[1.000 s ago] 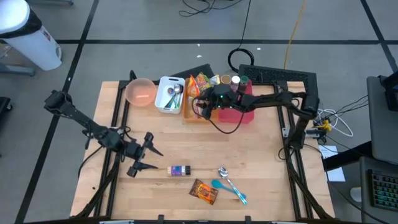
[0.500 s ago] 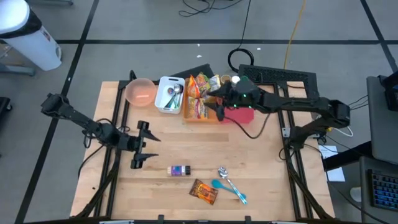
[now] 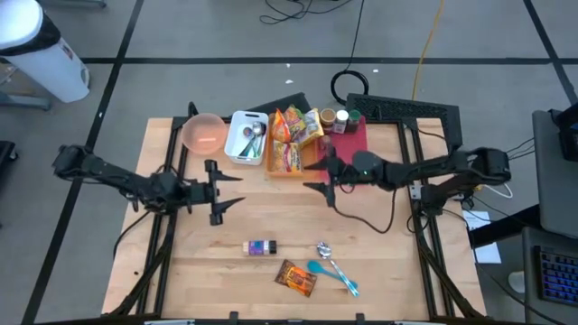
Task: Pick & Place Food Item
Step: Put the purple seasoning bottle into the red bin
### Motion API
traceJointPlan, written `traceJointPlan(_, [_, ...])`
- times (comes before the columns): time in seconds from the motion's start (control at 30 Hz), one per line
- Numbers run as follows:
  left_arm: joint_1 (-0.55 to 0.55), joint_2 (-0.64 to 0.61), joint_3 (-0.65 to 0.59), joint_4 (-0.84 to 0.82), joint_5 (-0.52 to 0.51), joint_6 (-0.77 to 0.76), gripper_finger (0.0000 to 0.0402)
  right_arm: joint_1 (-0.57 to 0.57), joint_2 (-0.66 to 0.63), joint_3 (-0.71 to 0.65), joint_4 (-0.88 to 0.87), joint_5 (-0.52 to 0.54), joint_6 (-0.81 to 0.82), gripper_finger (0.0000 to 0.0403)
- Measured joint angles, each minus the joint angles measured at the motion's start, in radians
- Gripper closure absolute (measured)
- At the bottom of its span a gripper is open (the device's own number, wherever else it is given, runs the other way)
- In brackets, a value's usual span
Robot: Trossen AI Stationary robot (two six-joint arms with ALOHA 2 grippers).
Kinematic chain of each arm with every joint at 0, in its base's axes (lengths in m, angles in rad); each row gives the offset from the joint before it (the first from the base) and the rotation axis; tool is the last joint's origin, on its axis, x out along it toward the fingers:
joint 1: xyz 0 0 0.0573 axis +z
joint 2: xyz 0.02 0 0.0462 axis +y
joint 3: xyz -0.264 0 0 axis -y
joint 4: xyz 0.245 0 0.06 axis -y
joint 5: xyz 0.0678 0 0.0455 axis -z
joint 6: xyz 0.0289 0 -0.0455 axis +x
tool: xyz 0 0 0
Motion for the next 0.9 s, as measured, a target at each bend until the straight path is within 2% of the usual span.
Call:
traceJointPlan(0.17, [0.06, 0.0, 0.032, -0.216, 0.019, -0.014, 0.0149, 0.01, 0.041, -0.124, 0.256, 0.0, 0.057, 0.0165])
traceJointPlan(0.3, [0.092, 0.001, 0.11, -0.512, 0.108, -0.072, 0.0149, 0.032, 0.089, -0.158, 0.353, -0.002, 0.067, 0.0165])
traceJointPlan(0.37, [0.098, 0.016, 0.146, -0.608, 0.142, -0.101, 0.0149, 0.049, 0.107, -0.157, 0.378, -0.002, 0.043, 0.0165])
traceJointPlan(0.6, [0.095, 0.044, 0.165, -0.588, 0.158, -0.133, 0.0149, 0.127, 0.146, -0.15, 0.435, 0.001, 0.054, 0.0162])
traceJointPlan(0.8, [0.094, 0.076, 0.165, -0.581, 0.164, -0.22, 0.0148, 0.215, 0.146, -0.138, 0.485, 0.003, 0.081, 0.0138])
traceJointPlan(0.9, [0.095, 0.099, 0.165, -0.536, 0.241, -0.291, 0.0148, 0.253, 0.146, -0.121, 0.461, 0.004, 0.103, 0.0122])
